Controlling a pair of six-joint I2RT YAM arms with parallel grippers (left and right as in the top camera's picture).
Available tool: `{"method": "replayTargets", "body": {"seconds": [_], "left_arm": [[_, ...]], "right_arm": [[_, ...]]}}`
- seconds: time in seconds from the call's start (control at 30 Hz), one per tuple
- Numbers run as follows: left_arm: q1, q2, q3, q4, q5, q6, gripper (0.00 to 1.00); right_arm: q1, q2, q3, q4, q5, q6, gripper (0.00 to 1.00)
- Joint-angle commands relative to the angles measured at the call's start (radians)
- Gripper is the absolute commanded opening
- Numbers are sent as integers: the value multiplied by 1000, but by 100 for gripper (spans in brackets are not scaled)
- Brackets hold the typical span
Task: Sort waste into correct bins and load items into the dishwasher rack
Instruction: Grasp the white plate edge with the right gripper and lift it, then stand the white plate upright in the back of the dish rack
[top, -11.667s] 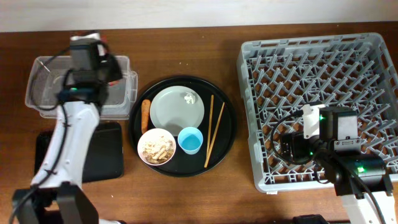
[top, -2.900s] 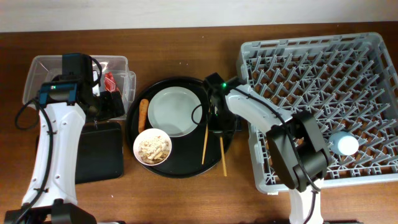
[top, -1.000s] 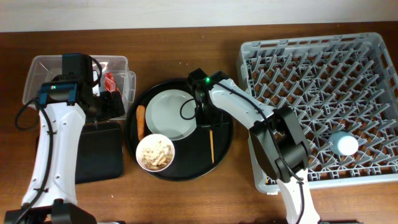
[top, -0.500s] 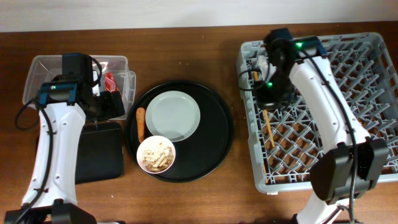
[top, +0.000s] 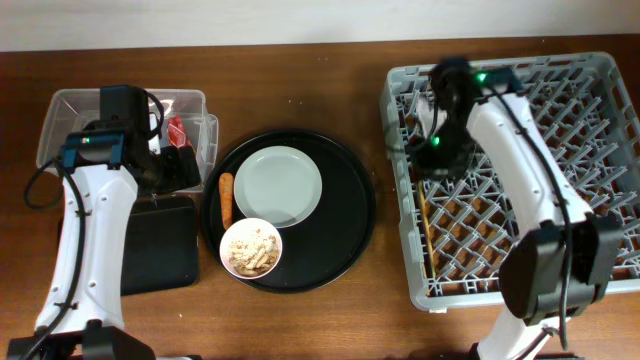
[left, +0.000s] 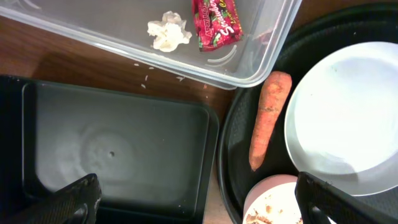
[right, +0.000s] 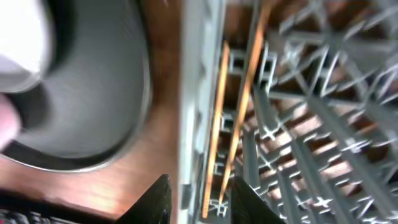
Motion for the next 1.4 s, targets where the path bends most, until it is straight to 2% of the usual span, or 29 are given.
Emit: {"method": "replayTargets", "body": {"seconds": [0.0, 0.13, 0.27, 0.37, 0.53, 0.6, 0.67, 0.83, 0.87, 1.0, 1.1, 1.2, 1.37], "left_arm": [[5, -8, 7, 0, -4, -10, 99], [5, -8, 7, 0, -4, -10, 99], [5, -8, 7, 0, 4, -10, 99], [5, -8, 7, 0, 4, -10, 99], [5, -8, 7, 5, 20, -10, 99], [5, -8, 7, 4, 20, -10, 99], [5, -8, 7, 4, 20, -10, 99], [5, -8, 7, 4, 21, -10, 99], [5, -8, 7, 4, 21, -10, 99], [5, -8, 7, 4, 21, -10, 99], [5, -8, 7, 4, 21, -10, 99], [5, -8, 7, 8, 21, -10, 99], [5, -8, 7, 10, 21, -10, 99]], "right_arm": [[89, -9, 101, 95, -51, 13, 34], [244, 68, 97, 216, -48, 90, 40], [347, 235, 94, 297, -47, 150, 43], [358, 336, 94, 324, -47, 217, 43], [358, 425, 94, 357, -48, 224, 41], [358, 435, 93, 365, -47, 224, 35], [358, 442, 89, 365, -47, 228, 22], [358, 444, 87, 365, -48, 243, 7], [357, 444, 87, 365, -48, 243, 4], [352, 444, 88, 383, -47, 241, 4], [325, 402, 97, 366, -47, 237, 4], [293, 285, 97, 361, 6, 211, 4], [198, -26, 97, 322, 245, 106, 4]]}}
